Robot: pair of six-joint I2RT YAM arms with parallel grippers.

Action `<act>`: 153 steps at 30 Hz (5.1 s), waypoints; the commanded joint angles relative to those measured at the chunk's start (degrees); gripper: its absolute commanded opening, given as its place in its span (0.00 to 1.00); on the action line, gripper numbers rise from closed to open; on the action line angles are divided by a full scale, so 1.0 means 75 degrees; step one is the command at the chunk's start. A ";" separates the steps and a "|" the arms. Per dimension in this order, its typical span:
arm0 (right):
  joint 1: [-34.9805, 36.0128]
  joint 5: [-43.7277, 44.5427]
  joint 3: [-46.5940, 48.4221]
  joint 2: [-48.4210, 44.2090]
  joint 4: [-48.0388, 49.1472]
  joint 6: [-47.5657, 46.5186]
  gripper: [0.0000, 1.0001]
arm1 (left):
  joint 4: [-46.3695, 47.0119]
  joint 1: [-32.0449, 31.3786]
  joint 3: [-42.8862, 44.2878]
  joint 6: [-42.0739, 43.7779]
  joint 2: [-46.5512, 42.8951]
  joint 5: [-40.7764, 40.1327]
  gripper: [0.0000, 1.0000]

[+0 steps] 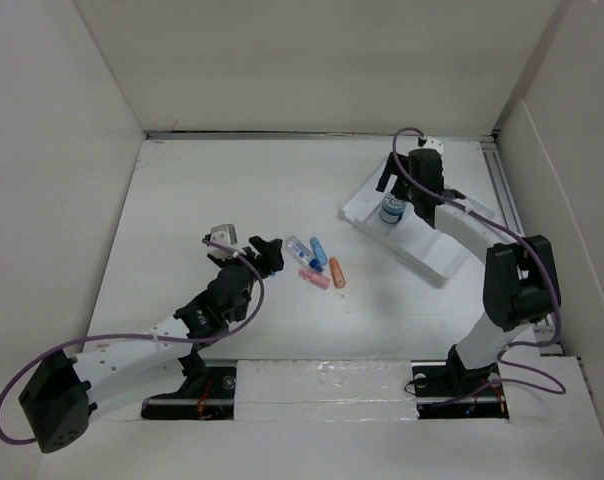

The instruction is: Organize the desk

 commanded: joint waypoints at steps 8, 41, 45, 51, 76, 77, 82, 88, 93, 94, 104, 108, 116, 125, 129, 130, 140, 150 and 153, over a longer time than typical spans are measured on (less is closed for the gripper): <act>0.0952 0.0322 -0.2481 -0.3098 0.2232 0.0531 0.00 | 0.0360 0.0015 0.0967 0.0341 0.2016 0.0651 0.37; 0.1961 -0.0910 -0.4756 -0.5268 0.1577 0.0578 0.43 | -0.2266 -0.1262 0.3780 -0.1757 0.5955 0.0641 0.38; 0.1890 -0.0898 -0.4826 -0.5433 0.1553 0.0566 0.43 | -0.2488 -0.1332 0.3909 -0.1874 0.6202 0.0724 0.37; 0.1807 -0.1110 -0.4838 -0.5468 0.1576 0.0555 0.43 | -0.3050 -0.1496 0.3804 -0.2237 0.6050 0.0442 0.36; 0.1972 -0.1555 -0.4768 -0.5058 0.1811 0.0589 0.46 | -0.3191 -0.1508 0.4144 -0.1921 0.7151 0.0044 0.38; 0.1972 -0.1567 -0.4756 -0.5046 0.1799 0.0590 0.46 | -0.3203 -0.1508 0.4109 -0.1863 0.7093 -0.0026 0.36; 0.1902 -0.1625 -0.4744 -0.4999 0.1811 0.0578 0.46 | -0.3332 -0.1508 0.3628 -0.1839 0.6835 -0.0121 0.26; 0.1901 -0.1684 -0.4721 -0.4859 0.1846 0.0566 0.46 | -0.3485 -0.1578 0.3019 -0.1956 0.6214 -0.0085 0.37; 0.1972 -0.1778 -0.4651 -0.4776 0.1823 0.0578 0.46 | -0.3403 -0.1578 0.3006 -0.1827 0.6166 -0.0273 0.38; 0.1972 -0.1638 -0.4674 -0.4788 0.1834 0.0578 0.46 | -0.3414 -0.1578 0.3076 -0.1792 0.6213 -0.0273 0.37; 0.2041 -0.1614 -0.4662 -0.4882 0.1741 0.0601 0.46 | -0.3403 -0.1356 0.3253 -0.1487 0.6354 -0.0718 0.41; 0.2042 -0.1332 -0.4709 -0.4940 0.1752 0.0613 0.46 | -0.2899 -0.1274 0.3241 -0.1265 0.6530 -0.0460 0.39; 0.1972 -0.1121 -0.4780 -0.5244 0.1659 0.0601 0.46 | -0.3004 -0.1274 0.3230 -0.1183 0.6076 -0.0600 0.07; 0.1889 -0.0958 -0.4896 -0.5573 0.1623 0.0613 0.45 | -0.2889 -0.1274 0.3768 -0.0481 0.4458 -0.1117 0.10; 0.1807 -0.0618 -0.5014 -0.5935 0.1495 0.0741 0.45 | -0.1054 -0.1274 0.4177 0.0933 0.4514 -0.0440 0.12; 0.1715 -0.0467 -0.5060 -0.6250 0.1471 0.0765 0.44 | -0.0804 -0.1204 0.4329 0.1113 0.4607 -0.0275 0.12; 0.1479 0.0999 -0.5975 -0.9004 0.1167 0.1082 0.44 | 0.0184 0.0950 0.7476 0.2028 0.7652 0.5089 0.13; 0.1397 0.0415 -0.5671 -0.8165 0.1178 0.0977 0.44 | -0.1701 0.1293 1.1745 0.2473 1.0898 0.6946 0.14; 0.1397 0.0321 -0.5635 -0.7941 0.1260 0.0965 0.44 | -0.1959 0.1293 1.2322 0.2544 1.1275 0.6923 0.15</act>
